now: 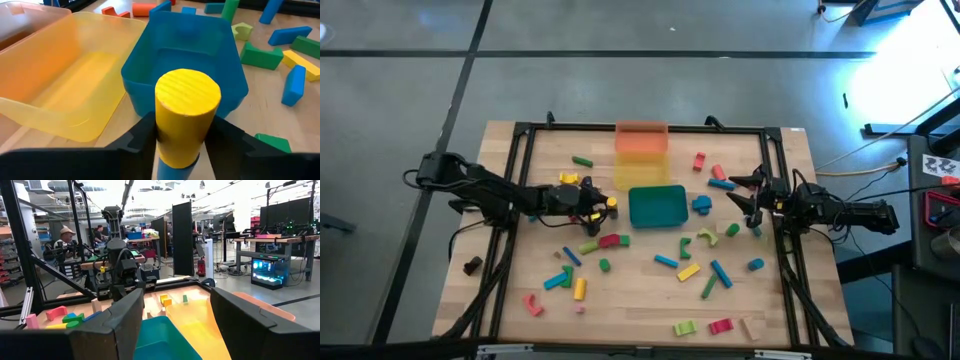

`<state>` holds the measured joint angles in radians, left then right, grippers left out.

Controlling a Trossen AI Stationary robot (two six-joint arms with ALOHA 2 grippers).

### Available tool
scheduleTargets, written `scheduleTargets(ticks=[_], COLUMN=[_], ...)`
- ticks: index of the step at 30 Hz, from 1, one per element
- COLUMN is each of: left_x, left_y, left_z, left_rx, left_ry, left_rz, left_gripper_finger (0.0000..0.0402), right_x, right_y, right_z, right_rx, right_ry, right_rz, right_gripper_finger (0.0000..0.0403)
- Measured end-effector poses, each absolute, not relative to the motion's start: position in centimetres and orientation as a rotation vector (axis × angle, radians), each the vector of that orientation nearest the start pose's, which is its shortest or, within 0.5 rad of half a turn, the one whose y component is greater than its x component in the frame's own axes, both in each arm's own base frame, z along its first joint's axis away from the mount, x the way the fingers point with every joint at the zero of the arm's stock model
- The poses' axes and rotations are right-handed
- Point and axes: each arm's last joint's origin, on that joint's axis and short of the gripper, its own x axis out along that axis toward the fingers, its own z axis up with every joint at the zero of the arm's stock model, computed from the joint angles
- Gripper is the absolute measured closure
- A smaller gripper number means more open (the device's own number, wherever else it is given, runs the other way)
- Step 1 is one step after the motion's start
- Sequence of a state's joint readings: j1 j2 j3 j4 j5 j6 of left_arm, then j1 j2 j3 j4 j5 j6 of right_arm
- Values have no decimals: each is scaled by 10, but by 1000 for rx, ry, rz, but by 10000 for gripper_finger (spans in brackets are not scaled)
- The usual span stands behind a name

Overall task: Sort blocks by size
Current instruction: Put the yellow cylinder block into the orange bin

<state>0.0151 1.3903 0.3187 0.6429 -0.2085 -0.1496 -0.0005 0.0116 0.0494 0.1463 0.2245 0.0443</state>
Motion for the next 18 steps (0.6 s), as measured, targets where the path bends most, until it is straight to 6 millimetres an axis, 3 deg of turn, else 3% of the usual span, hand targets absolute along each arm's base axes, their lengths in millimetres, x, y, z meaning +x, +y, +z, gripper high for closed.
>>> scheduleTargets(ticks=[6, 12, 18], left_x=[229, 230, 239], left_y=[9, 12, 38], left_z=[139, 155, 172], left_rx=[-151, -151, -120], left_ry=[397, 318, 259], left_rz=[260, 261, 382], left_gripper_finger=[283, 283, 275], right_x=[93, 93, 93], right_y=[-6, -6, -6], right_z=[193, 193, 193], right_rx=[65, 65, 65], right_ry=[-189, -189, -189], right_rz=[-220, -220, -220], right_gripper_finger=[171, 171, 171])
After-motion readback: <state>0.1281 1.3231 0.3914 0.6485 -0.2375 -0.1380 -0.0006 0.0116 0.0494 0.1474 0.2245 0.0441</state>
